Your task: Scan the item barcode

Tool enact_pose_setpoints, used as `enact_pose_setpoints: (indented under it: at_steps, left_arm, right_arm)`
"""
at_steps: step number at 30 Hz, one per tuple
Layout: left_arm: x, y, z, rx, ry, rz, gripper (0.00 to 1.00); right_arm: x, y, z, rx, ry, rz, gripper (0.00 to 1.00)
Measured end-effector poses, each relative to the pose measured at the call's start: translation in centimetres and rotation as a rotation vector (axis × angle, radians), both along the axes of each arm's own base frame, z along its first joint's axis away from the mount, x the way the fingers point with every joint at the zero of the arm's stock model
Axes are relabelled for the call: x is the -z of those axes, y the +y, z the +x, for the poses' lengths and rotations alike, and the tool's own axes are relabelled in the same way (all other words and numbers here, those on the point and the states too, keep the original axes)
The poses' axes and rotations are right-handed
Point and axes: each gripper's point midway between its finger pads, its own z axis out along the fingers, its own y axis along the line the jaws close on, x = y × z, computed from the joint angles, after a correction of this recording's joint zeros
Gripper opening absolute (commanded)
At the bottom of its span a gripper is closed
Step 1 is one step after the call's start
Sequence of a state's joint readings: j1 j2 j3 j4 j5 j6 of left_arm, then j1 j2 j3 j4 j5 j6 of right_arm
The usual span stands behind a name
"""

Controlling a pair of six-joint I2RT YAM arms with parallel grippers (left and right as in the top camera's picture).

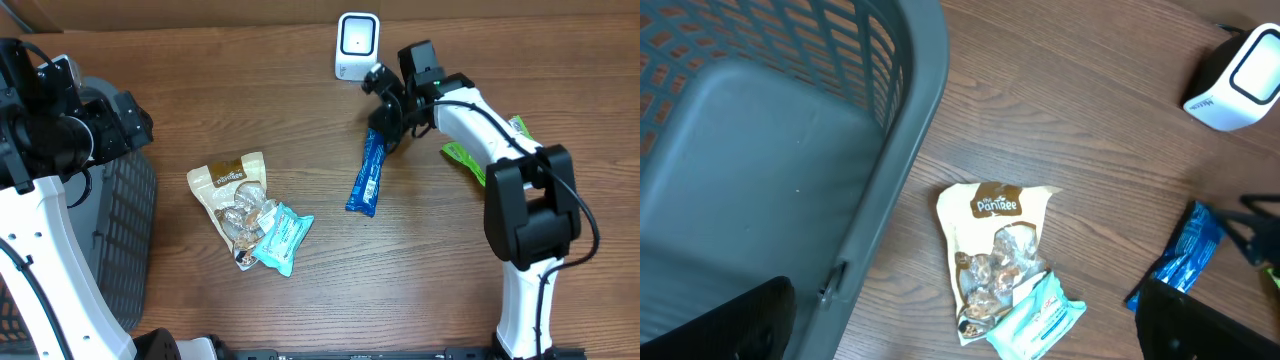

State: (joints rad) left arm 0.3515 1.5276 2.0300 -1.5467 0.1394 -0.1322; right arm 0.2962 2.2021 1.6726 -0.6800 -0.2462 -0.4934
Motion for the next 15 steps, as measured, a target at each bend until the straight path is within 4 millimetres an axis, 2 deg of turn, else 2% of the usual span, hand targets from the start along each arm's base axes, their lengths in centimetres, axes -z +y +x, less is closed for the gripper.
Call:
enact_pose_setpoints:
  at_steps: [2, 7, 8, 9, 12, 15]
  left_arm:
    - [0.0, 0.0, 0.0, 0.0, 0.0, 0.0, 1.0]
    - [0.0, 0.0, 0.0, 0.0, 0.0, 0.0, 1.0]
    - [0.0, 0.0, 0.0, 0.0, 0.0, 0.0, 0.99]
    - [0.0, 0.0, 0.0, 0.0, 0.0, 0.0, 1.0]
    - [0.0, 0.0, 0.0, 0.0, 0.0, 0.0, 1.0]
    - [0.0, 0.0, 0.0, 0.0, 0.0, 0.0, 0.99]
  right_arm:
    - [1.4, -0.6, -0.6, 0.044, 0.055, -0.021, 0.47]
    - [1.9, -2.2, -1.6, 0.205, 0.14, -0.074, 0.47]
    - [1.9, -3.0, -2.2, 0.26, 0.173, -0.1, 0.49]
    - [1.9, -3.7, -2.9, 0.313, 0.21, -0.126, 0.55]
    - [2.0, -5.7, -6.8, 0.458, 0.377, -0.216, 0.73]
    - [1.9, -7.0, -11.1, 0.532, 0.554, -0.287, 0.8]
